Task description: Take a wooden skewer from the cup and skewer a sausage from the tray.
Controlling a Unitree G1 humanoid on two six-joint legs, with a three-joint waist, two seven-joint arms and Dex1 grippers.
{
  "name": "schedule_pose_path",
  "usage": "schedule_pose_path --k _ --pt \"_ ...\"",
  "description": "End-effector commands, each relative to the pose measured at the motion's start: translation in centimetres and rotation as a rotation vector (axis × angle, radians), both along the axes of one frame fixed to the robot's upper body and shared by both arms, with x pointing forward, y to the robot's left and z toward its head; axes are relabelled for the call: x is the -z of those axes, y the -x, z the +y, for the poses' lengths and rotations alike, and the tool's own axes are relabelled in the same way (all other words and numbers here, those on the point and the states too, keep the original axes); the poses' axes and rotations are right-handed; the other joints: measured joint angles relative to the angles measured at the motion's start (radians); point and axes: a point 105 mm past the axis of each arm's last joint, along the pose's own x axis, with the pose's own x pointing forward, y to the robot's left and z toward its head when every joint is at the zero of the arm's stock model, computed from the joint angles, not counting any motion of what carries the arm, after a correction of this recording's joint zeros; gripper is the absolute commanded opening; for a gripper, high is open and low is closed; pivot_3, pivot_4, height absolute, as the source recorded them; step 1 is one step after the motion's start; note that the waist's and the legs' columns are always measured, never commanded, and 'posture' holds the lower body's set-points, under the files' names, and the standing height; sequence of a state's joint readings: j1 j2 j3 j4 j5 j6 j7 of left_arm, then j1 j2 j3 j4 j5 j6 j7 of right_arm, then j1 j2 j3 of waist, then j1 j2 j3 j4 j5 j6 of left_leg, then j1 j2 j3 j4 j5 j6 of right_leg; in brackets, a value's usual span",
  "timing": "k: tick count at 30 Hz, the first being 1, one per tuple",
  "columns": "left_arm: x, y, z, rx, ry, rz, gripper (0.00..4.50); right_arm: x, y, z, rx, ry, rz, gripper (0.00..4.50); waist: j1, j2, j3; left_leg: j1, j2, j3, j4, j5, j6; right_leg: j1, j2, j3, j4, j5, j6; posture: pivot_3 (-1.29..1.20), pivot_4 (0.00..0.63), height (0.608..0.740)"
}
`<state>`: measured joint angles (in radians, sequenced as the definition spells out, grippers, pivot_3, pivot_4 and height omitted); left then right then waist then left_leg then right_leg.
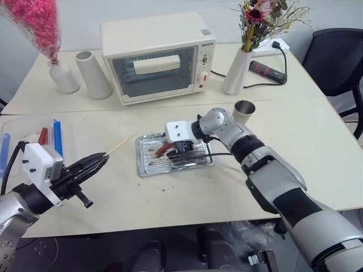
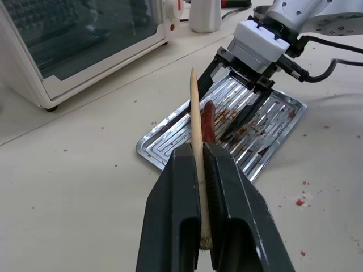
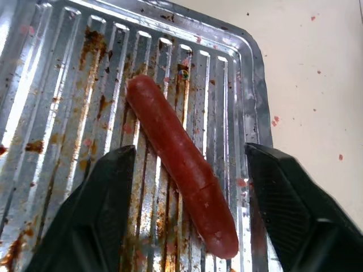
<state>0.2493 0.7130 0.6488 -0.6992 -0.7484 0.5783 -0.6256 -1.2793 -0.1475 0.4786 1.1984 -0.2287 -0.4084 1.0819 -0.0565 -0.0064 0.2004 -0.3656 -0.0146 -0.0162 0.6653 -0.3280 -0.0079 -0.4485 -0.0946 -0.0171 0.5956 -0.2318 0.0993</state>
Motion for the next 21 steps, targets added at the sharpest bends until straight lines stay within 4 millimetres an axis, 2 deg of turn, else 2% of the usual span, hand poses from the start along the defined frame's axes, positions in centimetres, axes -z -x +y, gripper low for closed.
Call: schedule_pose_path --k 1,2,12,15,17,18,21 --pt "-0.7 0.2 -0.3 0.012 -0.011 -0.034 0.00 0.4 0.2 -0.1 0.001 0.021 0.051 1.81 0.000 0.000 0.000 0.000 0.000 0.000 0.000 0.000 0.000 0.000 0.000 0.000 0.000 0.000 0.000 0.00 0.150 0.740" --pt "-0.8 0.2 -0.3 0.012 -0.011 -0.035 0.00 0.4 0.3 -0.1 -0.002 0.020 0.064 1.50 0.001 0.000 0.000 0.000 0.000 0.000 0.000 0.000 0.000 0.000 0.000 0.000 0.000 0.000 0.000 0.00 0.150 0.740" --pt "-0.9 -0.1 -0.3 0.014 -0.011 -0.042 0.00 1.0 0.7 -0.8 0.005 0.030 0.148 1.50 0.000 0.000 0.000 0.001 0.000 0.000 0.000 0.000 0.000 0.000 0.000 0.000 0.006 0.000 -0.001 0.00 0.150 0.740" --pt "-0.8 -0.2 -0.4 0.018 -0.011 -0.041 0.00 1.1 0.8 -0.8 0.016 0.013 0.170 0.94 0.001 0.000 0.000 0.001 0.000 0.000 0.000 0.000 0.000 0.000 0.000 0.000 0.006 0.000 -0.001 0.00 0.150 0.740" --pt "-0.8 -0.3 -0.4 0.021 -0.011 -0.041 0.00 1.3 0.8 -0.8 0.021 0.008 0.177 0.33 0.000 0.000 0.000 0.001 0.000 0.000 0.000 0.000 0.000 0.000 0.000 0.000 0.006 0.000 -0.001 0.00 0.150 0.740" --pt "-0.8 -0.3 -0.4 0.021 -0.011 -0.042 0.00 1.4 0.8 -0.8 0.023 0.006 0.180 0.18 0.000 0.000 0.000 0.001 0.000 0.000 0.000 0.000 0.000 0.000 0.000 0.000 0.006 0.000 -0.001 0.00 0.150 0.740" --pt "-0.8 -0.4 -0.4 0.023 -0.010 -0.042 0.00 1.6 0.9 -0.9 0.026 -0.002 0.192 0.18 0.000 0.000 0.000 0.002 0.000 0.000 0.000 0.000 0.000 0.001 0.000 0.000 0.006 0.000 -0.001 0.00 0.150 0.740"
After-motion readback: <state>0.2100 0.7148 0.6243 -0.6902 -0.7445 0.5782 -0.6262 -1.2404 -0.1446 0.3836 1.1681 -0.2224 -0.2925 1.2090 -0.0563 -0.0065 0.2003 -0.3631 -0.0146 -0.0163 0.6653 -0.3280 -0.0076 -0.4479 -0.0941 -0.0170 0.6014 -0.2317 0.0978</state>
